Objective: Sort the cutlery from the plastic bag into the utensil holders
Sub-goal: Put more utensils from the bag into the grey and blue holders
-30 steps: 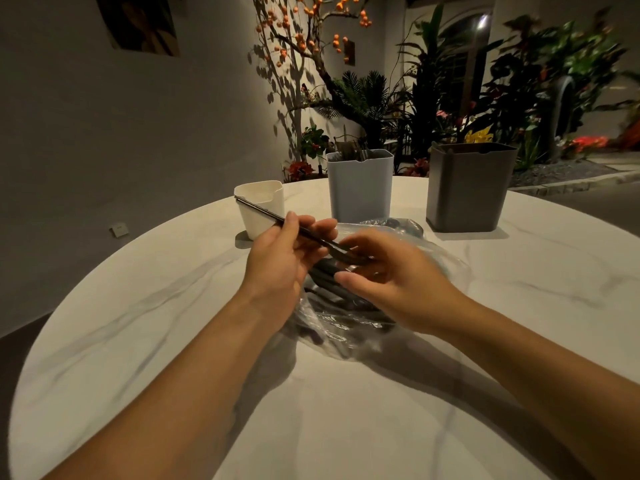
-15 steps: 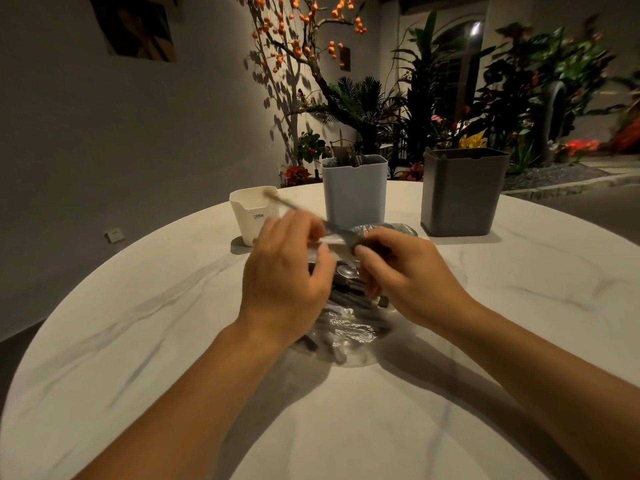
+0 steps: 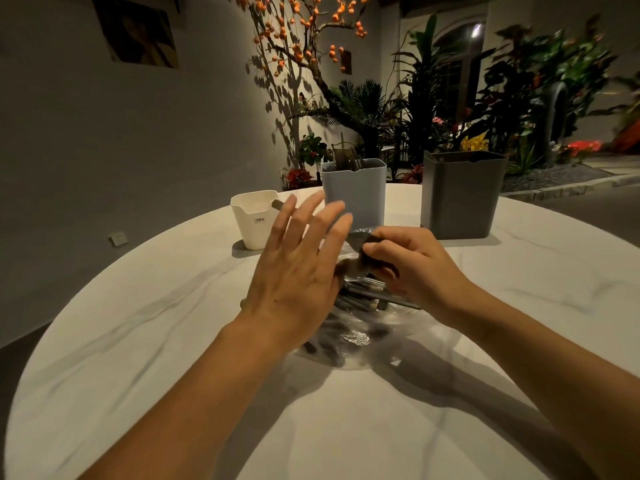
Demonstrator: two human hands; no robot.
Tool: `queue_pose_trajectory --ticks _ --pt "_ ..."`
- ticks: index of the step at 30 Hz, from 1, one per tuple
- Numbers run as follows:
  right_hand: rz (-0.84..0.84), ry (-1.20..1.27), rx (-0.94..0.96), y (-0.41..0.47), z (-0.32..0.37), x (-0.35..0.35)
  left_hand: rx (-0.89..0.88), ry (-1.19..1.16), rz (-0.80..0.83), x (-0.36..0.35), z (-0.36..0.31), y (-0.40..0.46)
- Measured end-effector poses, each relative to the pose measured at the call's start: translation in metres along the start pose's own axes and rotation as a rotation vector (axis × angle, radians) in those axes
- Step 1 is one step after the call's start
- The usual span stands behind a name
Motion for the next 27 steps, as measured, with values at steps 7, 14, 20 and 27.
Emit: queue_pose_trajectory --ticks 7,14,20,27 --pt "0.004 0.055 0.014 -0.005 0.007 0.002 0.016 -0.038 -0.021 0.005 -0.006 -0.002" --pt "0.127 0.205 -0.068 -0.005 0.003 -0.003 0.439 -0.606 0.151 -0.027 0.022 -0.017" --pt "0.104 0.218 -0.098 -0.004 0.001 0.000 0.606 -1.125 0.205 -0.041 0.006 -0.019" --pt "-0.074 0.148 -0.029 0.011 0.022 0.025 0.830 -1.263 0.116 -0.044 0.008 -0.006"
Point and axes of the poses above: each hand's wrist, its own y-axis towards the middle knuckle, its own x-axis out of the back of the hand, z = x × y, the point moved 10 cm from there along y, towards the middle knuckle, and after that the axes turned 12 degrees about -x, right-handed, at the moved point
